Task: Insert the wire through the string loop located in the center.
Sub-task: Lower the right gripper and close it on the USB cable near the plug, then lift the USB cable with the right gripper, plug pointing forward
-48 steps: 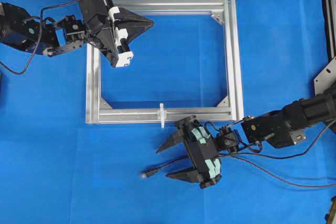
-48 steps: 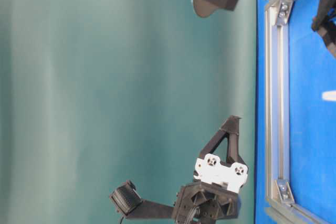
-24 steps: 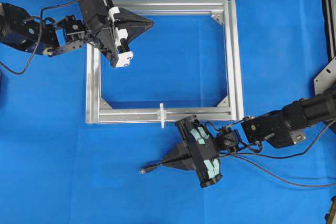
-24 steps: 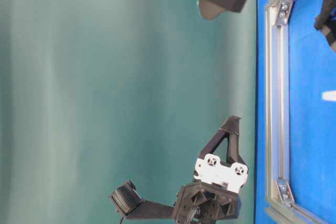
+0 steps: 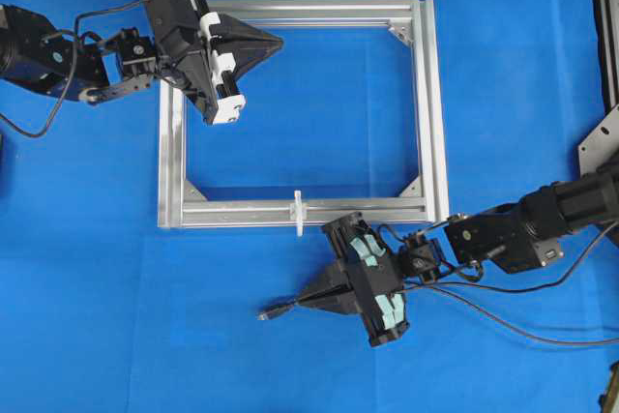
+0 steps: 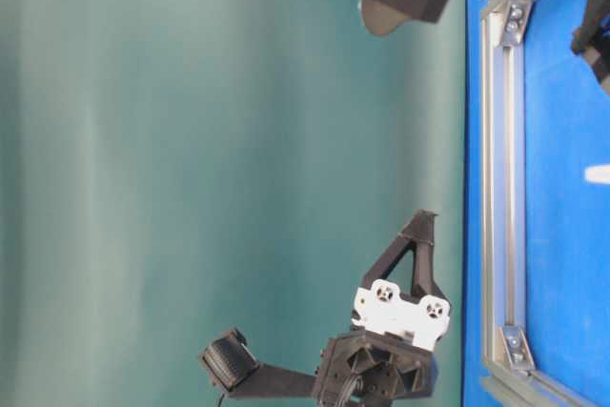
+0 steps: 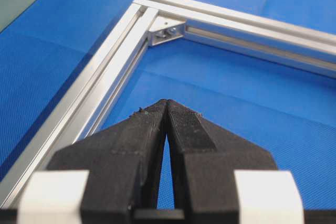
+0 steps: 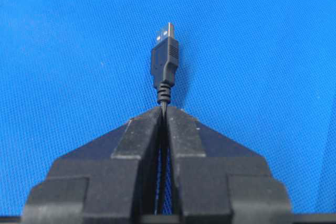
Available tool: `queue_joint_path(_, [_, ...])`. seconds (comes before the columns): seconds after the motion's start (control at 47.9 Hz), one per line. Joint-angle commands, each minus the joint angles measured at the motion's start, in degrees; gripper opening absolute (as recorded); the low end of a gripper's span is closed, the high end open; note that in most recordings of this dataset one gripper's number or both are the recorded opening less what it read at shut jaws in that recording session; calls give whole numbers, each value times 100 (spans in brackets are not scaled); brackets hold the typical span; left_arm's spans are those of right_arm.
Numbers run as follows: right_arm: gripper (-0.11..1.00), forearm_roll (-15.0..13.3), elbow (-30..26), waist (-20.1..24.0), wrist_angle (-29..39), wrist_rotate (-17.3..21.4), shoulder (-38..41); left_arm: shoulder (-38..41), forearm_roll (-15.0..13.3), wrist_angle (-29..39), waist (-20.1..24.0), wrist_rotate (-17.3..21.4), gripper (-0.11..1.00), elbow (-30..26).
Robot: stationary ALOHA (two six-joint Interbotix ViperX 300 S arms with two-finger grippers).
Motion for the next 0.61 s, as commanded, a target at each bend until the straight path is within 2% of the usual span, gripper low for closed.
queue_joint_path(0.0, [-1, -9, -79, 9, 62, -9, -237, -185, 18, -26, -9, 9, 0, -44])
queue_joint_path(0.397, [-1, -18, -211, 26, 1371, 0, -1151, -185, 18, -35, -9, 9, 0, -70])
queue_joint_path(0.585, [-1, -18, -237, 44, 1723, -9, -1547, -185, 18, -26, -9, 9, 0, -70])
